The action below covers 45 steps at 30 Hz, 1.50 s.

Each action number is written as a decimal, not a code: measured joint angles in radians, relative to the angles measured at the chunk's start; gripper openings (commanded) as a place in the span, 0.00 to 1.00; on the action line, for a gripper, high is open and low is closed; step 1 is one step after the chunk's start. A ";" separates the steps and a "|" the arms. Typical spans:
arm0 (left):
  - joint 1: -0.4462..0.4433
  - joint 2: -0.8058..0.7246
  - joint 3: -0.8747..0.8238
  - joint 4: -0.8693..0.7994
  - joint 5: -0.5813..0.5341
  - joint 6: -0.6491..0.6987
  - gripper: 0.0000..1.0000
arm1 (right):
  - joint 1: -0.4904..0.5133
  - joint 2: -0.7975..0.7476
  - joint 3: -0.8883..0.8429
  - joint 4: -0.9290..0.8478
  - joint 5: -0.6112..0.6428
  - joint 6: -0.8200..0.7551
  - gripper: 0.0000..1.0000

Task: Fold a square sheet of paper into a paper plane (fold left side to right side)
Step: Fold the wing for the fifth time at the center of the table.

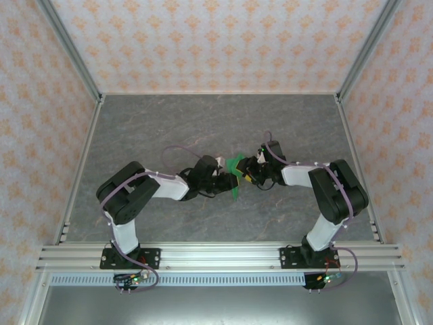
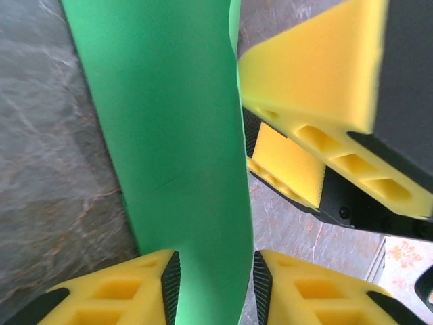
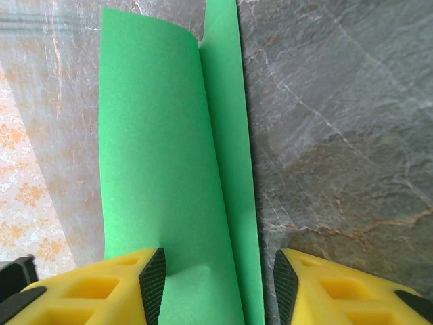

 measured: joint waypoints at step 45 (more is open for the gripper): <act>0.144 0.104 0.163 -0.051 0.109 0.034 0.00 | 0.000 0.002 0.009 -0.018 -0.002 -0.014 0.50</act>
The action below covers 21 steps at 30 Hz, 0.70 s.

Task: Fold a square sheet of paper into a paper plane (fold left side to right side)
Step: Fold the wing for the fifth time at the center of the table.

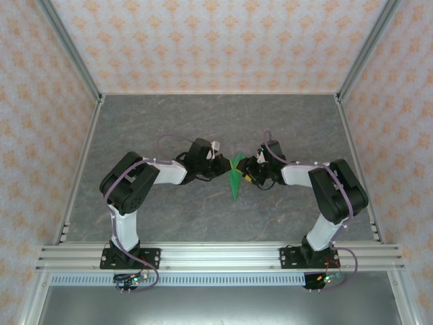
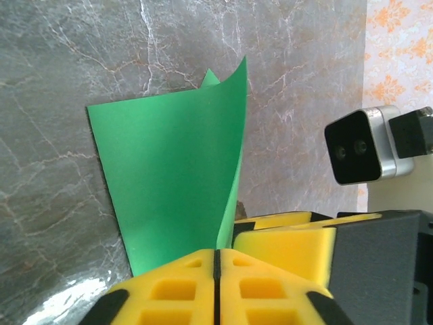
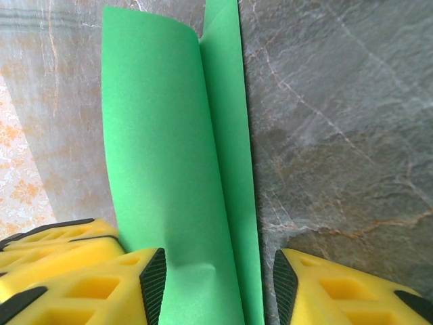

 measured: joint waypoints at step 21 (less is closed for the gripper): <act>0.015 0.022 0.012 -0.019 0.021 0.071 0.00 | -0.055 -0.023 0.158 -0.105 0.018 -0.024 0.87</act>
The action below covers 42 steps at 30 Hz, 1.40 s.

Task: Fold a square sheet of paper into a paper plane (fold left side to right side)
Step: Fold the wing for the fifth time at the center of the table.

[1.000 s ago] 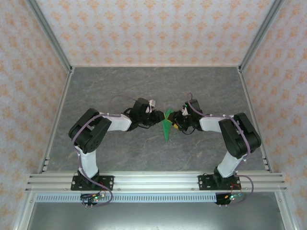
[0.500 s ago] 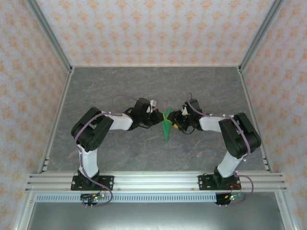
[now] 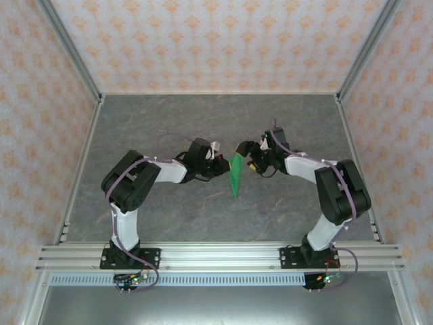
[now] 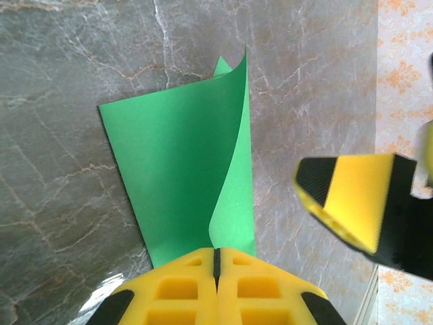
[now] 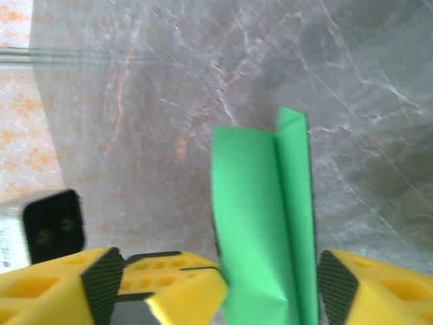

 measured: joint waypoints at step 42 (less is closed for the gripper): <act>0.000 0.061 0.072 -0.103 0.000 0.098 0.00 | 0.049 0.207 0.224 -0.154 0.040 -0.069 0.97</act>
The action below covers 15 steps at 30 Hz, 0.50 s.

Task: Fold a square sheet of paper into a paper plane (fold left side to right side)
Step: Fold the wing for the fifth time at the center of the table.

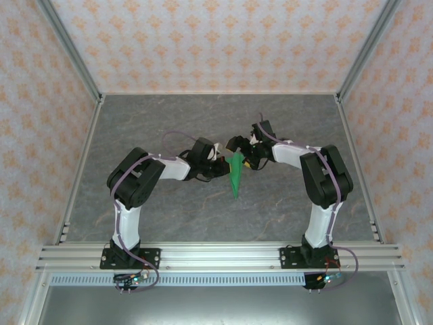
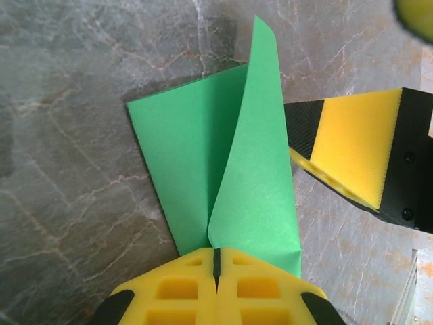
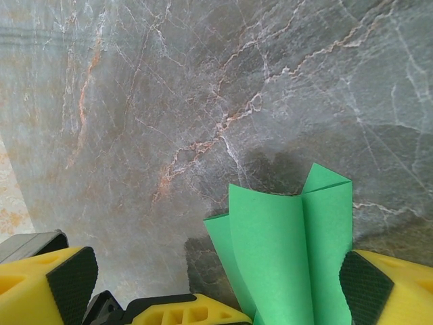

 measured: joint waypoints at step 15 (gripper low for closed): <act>0.000 0.013 0.014 0.001 0.000 0.006 0.00 | 0.001 0.005 0.009 -0.012 0.000 -0.007 0.97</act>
